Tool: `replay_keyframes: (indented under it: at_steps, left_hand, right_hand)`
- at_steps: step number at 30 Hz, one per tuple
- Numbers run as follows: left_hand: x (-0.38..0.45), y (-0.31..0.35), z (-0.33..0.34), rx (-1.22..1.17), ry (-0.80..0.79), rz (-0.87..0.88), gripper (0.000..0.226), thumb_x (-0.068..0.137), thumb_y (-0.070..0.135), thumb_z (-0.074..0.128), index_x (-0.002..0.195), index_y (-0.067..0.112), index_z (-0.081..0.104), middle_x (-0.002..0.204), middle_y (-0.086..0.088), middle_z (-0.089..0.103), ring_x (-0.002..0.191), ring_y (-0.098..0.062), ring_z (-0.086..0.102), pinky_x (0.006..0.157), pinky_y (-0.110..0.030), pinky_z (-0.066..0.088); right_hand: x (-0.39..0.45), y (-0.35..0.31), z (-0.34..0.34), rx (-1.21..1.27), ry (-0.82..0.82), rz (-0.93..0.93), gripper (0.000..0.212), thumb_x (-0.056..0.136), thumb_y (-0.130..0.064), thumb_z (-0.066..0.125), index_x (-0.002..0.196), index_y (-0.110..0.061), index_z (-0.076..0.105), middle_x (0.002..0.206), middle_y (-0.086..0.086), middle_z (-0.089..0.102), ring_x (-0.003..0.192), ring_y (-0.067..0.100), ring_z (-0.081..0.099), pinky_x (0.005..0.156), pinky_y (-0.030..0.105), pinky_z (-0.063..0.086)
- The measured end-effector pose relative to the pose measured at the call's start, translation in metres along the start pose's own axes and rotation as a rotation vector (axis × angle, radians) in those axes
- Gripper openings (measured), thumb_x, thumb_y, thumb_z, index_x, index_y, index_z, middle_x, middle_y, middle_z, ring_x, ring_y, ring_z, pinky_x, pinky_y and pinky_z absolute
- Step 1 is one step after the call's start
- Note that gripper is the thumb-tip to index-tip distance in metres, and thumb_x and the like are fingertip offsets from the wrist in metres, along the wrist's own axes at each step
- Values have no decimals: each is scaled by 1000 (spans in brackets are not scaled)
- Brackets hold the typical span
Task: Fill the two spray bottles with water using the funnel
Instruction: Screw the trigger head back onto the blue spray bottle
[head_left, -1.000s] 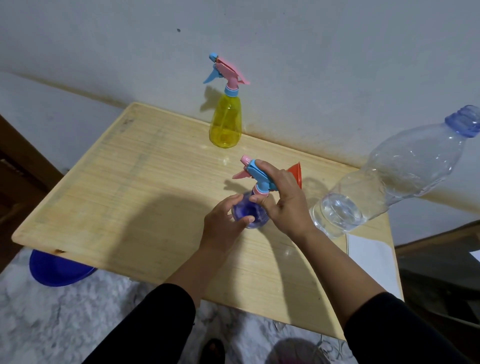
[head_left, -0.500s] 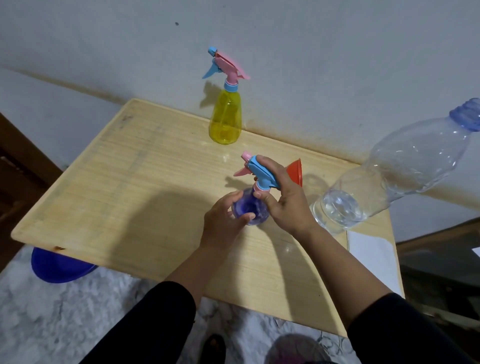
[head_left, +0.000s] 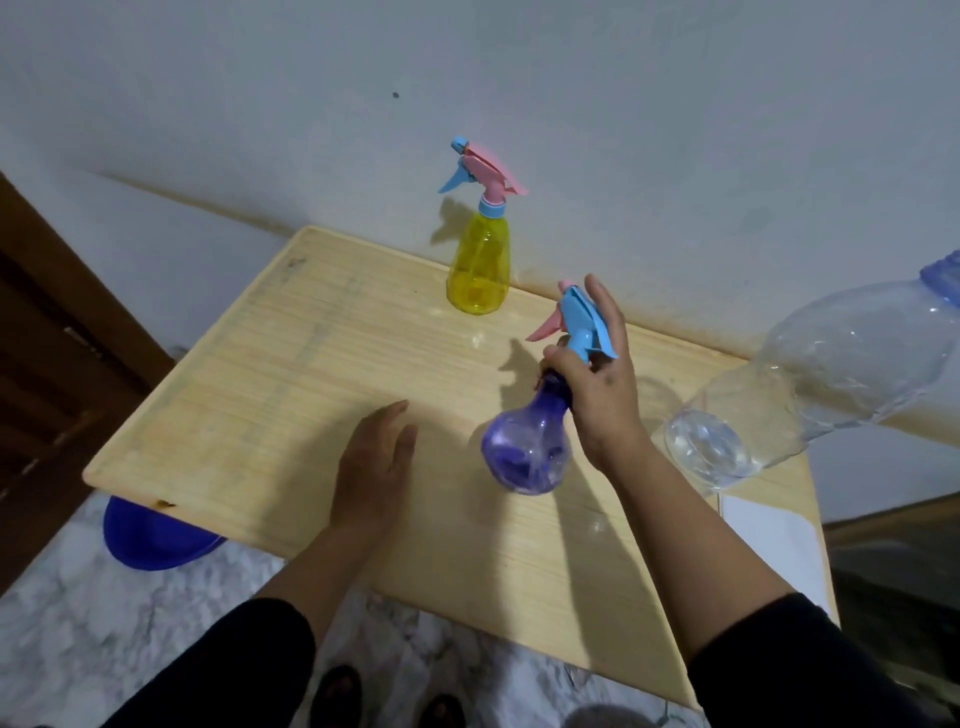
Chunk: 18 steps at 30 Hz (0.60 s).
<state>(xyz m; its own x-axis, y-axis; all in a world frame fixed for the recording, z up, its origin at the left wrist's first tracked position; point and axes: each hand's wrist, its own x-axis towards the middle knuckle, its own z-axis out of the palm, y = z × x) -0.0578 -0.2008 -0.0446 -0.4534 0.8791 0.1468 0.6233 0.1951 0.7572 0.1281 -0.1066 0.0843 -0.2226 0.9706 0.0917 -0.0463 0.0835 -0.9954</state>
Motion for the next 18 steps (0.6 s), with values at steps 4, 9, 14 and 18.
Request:
replay_keyframes:
  at_steps: [4, 9, 14, 18]
  left_hand:
    - [0, -35, -22, 268, 7, -21, 58, 90, 44, 29, 120, 5, 59, 125, -22, 57, 117, -38, 52, 99, -44, 41]
    - [-16, -51, -26, 504, -48, -37, 59, 87, 46, 30, 129, 13, 55, 136, -17, 51, 127, -37, 46, 99, -52, 38]
    - [-15, -52, -25, 535, -38, -42, 57, 88, 45, 29, 130, 16, 53, 139, -13, 49, 130, -32, 43, 102, -48, 36]
    - [-15, -53, -26, 555, -51, -37, 56, 89, 45, 29, 131, 17, 52, 140, -12, 48, 132, -31, 42, 102, -47, 35]
  right_hand:
    - [6, 2, 19, 117, -24, 128, 40, 91, -9, 57, 122, -34, 54, 80, 4, 60, 51, 23, 46, 53, 30, 46]
    - [6, 17, 30, 238, -159, 310, 33, 97, -13, 49, 126, -29, 51, 97, 0, 70, 45, 20, 46, 51, 29, 48]
    - [-2, 32, 33, 271, -154, 545, 34, 99, -15, 46, 133, -19, 44, 121, 10, 64, 44, 10, 56, 44, 23, 39]
    - [-6, 40, 31, 191, -137, 614, 30, 99, -24, 46, 128, -17, 50, 117, 21, 64, 43, 8, 56, 42, 21, 39]
